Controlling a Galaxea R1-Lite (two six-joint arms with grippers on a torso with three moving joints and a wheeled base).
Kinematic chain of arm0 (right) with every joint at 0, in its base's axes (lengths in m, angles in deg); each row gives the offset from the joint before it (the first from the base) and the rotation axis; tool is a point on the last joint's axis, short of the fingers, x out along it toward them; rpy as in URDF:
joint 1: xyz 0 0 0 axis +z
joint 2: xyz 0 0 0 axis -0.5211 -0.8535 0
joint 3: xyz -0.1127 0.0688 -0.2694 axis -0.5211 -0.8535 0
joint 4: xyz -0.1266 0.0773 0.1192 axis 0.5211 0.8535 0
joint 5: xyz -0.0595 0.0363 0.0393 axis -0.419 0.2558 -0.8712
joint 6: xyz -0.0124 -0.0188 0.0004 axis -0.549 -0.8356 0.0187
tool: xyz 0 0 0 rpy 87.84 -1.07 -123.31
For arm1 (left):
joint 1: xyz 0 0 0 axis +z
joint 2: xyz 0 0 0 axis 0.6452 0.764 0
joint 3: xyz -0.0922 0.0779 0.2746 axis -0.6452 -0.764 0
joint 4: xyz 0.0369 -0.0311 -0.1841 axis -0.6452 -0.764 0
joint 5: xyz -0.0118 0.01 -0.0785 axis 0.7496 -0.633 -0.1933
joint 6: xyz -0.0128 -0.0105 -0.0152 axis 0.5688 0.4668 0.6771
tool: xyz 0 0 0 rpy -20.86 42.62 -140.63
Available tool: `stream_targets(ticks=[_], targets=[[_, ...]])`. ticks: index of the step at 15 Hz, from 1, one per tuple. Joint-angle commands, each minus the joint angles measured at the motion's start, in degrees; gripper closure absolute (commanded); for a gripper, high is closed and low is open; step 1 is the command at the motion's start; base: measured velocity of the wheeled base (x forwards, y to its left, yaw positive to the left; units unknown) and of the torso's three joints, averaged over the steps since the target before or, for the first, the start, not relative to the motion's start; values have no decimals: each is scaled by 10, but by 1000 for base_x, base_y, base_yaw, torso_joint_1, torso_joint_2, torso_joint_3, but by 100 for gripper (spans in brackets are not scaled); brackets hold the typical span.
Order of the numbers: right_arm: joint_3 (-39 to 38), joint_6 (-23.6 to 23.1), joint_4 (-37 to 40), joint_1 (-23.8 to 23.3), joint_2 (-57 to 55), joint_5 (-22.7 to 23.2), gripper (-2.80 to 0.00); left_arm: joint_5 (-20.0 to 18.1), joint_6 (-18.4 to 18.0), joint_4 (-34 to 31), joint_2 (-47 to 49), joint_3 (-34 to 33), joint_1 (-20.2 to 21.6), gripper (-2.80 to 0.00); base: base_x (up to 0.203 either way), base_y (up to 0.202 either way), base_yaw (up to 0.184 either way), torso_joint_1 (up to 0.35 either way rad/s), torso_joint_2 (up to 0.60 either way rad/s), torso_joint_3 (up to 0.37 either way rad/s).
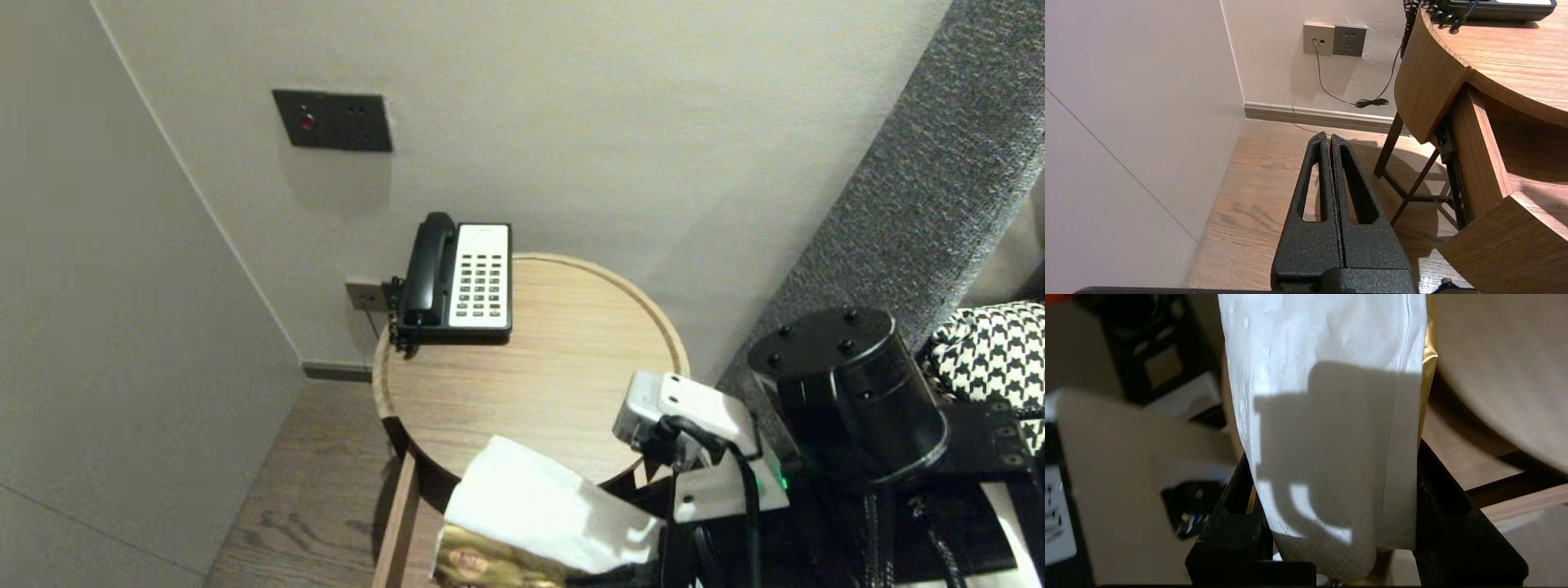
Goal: Put the tissue on the table in the drawer one by one
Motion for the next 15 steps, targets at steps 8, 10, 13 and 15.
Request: stream_targets(ticks=[8, 10, 13, 15], targets=[[-66, -6, -26, 66, -49, -2, 0, 0, 0, 1, -3, 0, 0, 0, 0, 0, 0, 0, 0, 0], [-81, -7, -70, 68, -69, -5, 0, 0, 0, 0, -3, 0, 0, 0, 0, 0, 0, 0, 0, 0], [-105, -14, -128, 75, -95, -23, 0, 0, 0, 0, -3, 0, 0, 0, 0, 0, 0, 0, 0, 0], [-122, -39, -161, 81, -101, -31, 0, 0, 0, 0, -3, 0, 0, 0, 0, 0, 0, 0, 0, 0]])
